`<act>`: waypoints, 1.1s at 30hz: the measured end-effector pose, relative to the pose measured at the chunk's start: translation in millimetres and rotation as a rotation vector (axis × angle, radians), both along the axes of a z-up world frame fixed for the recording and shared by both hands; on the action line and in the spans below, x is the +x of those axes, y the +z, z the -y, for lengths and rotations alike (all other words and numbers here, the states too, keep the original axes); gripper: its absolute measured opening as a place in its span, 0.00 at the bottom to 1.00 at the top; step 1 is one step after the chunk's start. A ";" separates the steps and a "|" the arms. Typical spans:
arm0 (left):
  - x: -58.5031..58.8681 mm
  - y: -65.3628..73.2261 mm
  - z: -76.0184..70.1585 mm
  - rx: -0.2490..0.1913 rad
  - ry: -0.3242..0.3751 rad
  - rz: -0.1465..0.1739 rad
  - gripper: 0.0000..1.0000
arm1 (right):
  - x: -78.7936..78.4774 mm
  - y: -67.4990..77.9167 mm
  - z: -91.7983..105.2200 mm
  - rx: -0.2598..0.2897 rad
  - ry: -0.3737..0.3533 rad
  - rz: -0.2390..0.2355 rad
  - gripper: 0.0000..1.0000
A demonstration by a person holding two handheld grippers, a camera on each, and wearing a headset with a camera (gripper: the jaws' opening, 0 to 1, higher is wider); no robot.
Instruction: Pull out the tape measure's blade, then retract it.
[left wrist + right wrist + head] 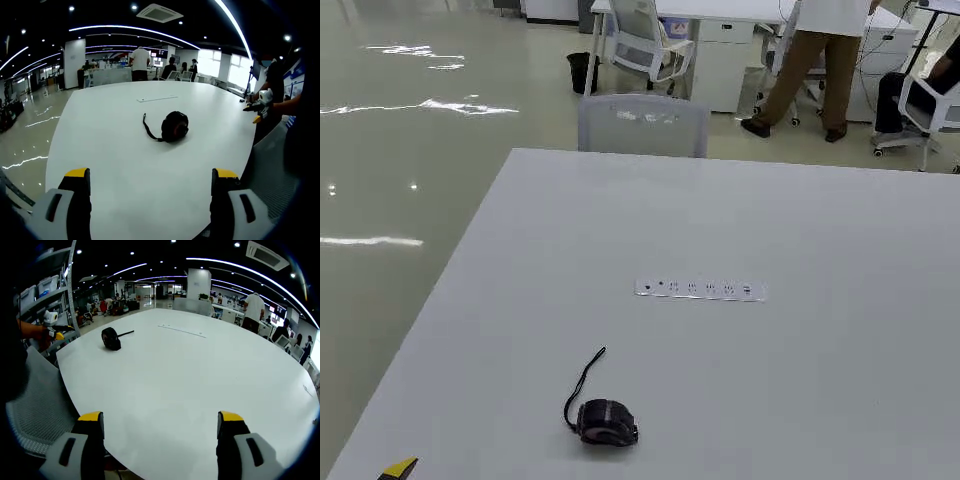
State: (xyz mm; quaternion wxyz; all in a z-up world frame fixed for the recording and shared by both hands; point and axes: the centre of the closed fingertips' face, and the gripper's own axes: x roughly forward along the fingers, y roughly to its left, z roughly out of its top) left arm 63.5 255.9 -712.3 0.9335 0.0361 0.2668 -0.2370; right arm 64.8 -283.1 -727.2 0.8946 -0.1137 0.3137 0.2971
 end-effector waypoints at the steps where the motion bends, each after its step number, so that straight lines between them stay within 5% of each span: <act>1: 1.0 0.2 -0.1 0.002 -0.003 0.001 0.99 | 0.3 0.4 -1.2 0.002 0.002 0.001 0.97; 17: 25.7 0.3 2.2 0.018 -0.058 0.008 0.99 | 17.0 6.2 -27.8 -0.011 0.067 0.018 1.00; 33: 41.5 10.0 27.4 0.028 -0.104 0.006 0.99 | 25.9 -3.8 -52.6 -0.049 0.149 0.005 1.00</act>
